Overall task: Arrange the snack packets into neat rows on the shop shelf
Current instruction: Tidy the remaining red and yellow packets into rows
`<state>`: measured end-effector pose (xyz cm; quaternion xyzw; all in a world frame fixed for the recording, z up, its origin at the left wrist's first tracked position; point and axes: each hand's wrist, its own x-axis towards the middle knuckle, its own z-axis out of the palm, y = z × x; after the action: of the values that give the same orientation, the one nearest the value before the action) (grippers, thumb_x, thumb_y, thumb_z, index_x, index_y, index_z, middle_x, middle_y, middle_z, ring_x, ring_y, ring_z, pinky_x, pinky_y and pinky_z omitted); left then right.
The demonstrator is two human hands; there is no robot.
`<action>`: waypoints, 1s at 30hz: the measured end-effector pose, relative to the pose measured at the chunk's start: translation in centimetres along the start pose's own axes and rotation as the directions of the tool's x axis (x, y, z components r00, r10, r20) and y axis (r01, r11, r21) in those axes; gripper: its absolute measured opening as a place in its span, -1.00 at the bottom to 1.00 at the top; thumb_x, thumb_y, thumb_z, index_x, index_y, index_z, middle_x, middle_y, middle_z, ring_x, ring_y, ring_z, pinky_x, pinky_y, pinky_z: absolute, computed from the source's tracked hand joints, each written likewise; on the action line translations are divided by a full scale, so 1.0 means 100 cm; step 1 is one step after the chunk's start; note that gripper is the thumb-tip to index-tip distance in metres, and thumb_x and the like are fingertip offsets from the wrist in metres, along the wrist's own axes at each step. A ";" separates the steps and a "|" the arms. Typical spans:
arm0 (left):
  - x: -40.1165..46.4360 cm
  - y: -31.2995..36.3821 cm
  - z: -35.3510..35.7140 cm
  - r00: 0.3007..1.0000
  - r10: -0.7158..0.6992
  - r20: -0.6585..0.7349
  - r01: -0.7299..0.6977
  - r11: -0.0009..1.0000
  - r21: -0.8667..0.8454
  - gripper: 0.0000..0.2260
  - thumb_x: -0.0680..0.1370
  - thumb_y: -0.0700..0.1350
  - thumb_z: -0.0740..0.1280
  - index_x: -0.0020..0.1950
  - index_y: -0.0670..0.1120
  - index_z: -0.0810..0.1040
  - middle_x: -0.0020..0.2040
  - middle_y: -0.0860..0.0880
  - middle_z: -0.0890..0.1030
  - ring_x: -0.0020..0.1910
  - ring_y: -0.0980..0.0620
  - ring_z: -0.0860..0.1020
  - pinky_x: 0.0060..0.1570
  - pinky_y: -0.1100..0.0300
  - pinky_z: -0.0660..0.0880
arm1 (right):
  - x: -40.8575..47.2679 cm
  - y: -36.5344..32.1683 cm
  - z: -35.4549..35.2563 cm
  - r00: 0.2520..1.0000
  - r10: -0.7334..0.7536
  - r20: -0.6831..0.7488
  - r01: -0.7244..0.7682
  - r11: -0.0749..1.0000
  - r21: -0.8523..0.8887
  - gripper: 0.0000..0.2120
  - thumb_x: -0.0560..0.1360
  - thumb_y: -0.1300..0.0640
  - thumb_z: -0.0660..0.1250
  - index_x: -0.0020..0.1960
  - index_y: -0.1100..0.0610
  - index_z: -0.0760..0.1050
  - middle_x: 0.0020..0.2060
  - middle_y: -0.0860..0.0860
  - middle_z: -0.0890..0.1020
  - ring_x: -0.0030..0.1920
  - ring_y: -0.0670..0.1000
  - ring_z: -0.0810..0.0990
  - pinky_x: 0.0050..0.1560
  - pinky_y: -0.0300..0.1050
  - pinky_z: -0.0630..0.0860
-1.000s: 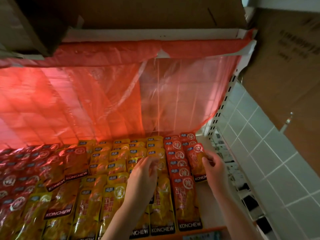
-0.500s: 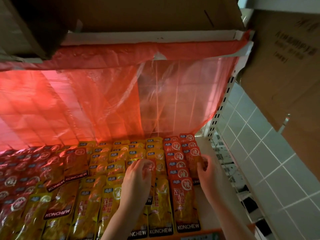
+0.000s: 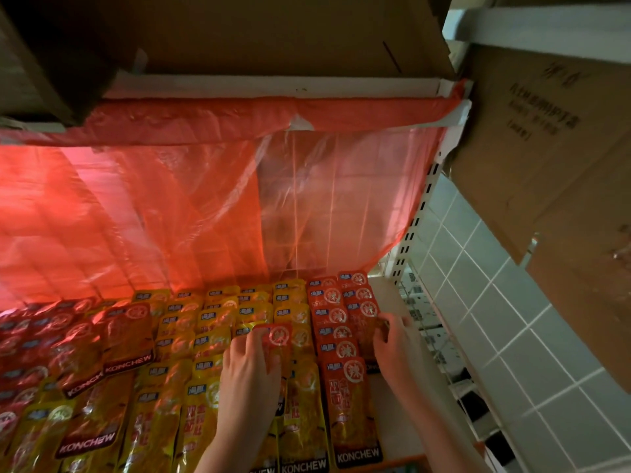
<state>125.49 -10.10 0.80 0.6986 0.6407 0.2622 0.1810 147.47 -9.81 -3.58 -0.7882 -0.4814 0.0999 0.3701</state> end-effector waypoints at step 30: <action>0.010 0.010 -0.009 0.990 -0.130 -0.049 0.112 0.957 -0.267 -0.49 0.39 -0.11 0.49 0.27 0.05 0.38 0.20 -0.03 0.48 -0.04 0.03 0.47 -0.15 0.12 0.42 | -0.029 -0.045 -0.009 0.900 -0.432 -0.060 0.434 0.876 0.209 -0.78 0.52 0.09 0.13 0.12 0.06 0.46 -0.07 -0.14 0.51 -0.19 -0.23 0.47 -0.16 -0.30 0.49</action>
<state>125.79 -9.26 2.24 0.6186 0.6473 0.3565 0.2667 143.37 -11.47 -0.42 -0.6160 -0.6293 0.0621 0.4698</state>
